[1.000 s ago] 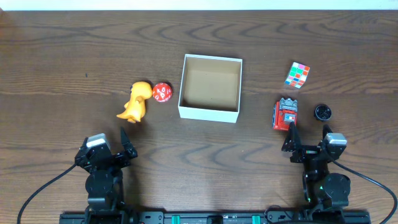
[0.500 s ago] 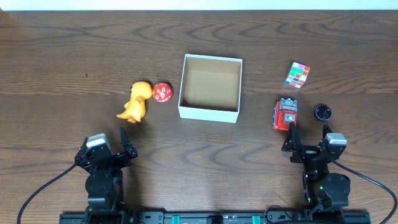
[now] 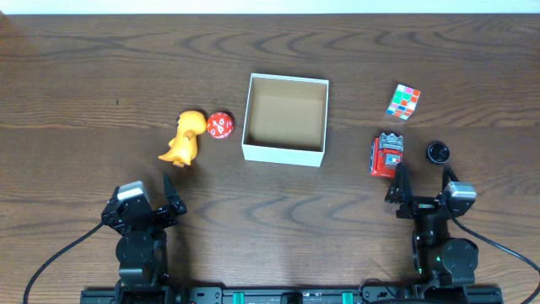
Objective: Pack container
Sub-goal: 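Reach right gripper down over the red fire truck and grasp it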
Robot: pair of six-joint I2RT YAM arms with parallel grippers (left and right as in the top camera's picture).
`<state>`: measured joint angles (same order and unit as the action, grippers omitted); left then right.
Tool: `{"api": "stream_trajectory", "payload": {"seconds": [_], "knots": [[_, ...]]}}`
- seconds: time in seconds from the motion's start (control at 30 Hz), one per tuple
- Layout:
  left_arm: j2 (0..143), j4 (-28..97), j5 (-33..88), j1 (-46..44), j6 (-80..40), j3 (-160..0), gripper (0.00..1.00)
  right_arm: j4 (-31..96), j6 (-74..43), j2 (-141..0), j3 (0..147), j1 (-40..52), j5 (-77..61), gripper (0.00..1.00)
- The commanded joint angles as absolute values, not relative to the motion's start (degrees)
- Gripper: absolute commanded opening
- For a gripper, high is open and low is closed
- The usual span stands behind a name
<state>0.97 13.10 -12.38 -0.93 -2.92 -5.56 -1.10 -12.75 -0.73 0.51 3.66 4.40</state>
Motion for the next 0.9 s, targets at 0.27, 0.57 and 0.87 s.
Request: {"api": "stream_trajectory", "payload": {"seconds": [0.27,0.57,0.87], "knots": [[1.1,14.76,-12.43,-1.1,-2.37,-4.67,0.98,-0.89,-6.57,-27.42,24.97,2.96,5.15,0.99],[1.1,14.76,-12.43,-1.1,-2.37,-4.67,0.98,28.84,-6.79,-67.64,70.91,3.4,3.55,0.99],[1.1,14.76,-12.43,-1.1,-2.37,-4.67,0.98,58.89,-5.06,-87.33,93.32,4.14,3.64,0.99]]}}
